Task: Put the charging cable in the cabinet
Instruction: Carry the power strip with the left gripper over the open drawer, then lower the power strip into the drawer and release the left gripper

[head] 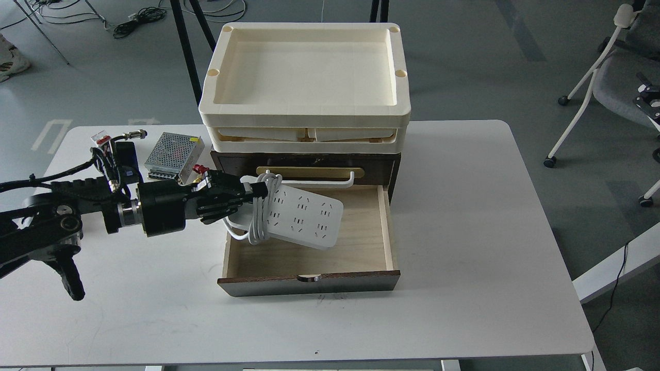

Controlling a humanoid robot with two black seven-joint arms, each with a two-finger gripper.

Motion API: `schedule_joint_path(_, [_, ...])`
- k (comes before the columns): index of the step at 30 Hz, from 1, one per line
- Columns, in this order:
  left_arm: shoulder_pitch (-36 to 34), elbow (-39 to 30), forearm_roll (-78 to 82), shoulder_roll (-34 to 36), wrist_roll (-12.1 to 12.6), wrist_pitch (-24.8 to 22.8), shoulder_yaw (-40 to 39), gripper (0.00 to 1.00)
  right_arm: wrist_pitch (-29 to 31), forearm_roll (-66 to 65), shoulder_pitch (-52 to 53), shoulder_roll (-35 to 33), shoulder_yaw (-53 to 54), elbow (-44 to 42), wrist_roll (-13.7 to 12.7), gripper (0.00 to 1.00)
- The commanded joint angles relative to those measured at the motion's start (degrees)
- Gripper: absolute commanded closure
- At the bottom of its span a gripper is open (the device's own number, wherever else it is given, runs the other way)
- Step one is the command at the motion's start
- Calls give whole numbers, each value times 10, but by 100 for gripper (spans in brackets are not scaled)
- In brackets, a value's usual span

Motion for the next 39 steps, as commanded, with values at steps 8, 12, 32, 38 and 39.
schedule_joint_path(8, [52, 119, -4, -102, 0, 0, 0, 100, 0, 1, -5, 0, 0, 0, 1, 0])
schedule_joint_path(12, [57, 150, -5, -131, 0, 0, 0, 100, 0, 1, -5, 0, 0, 1, 1, 0])
schedule_joint_path(32, [105, 156, -25, -97, 0, 0, -90, 3, 0, 2, -11, 0, 1, 1, 1, 0])
schedule_joint_path(38, [127, 164, -70, -17, 0, 0, -127, 1, 0, 2, -11, 0, 6, 2, 0, 0])
schedule_joint_path(39, [127, 168, -86, -3, 0, 0, -129, 1, 0, 2, -11, 0, 9, 3, 1, 0])
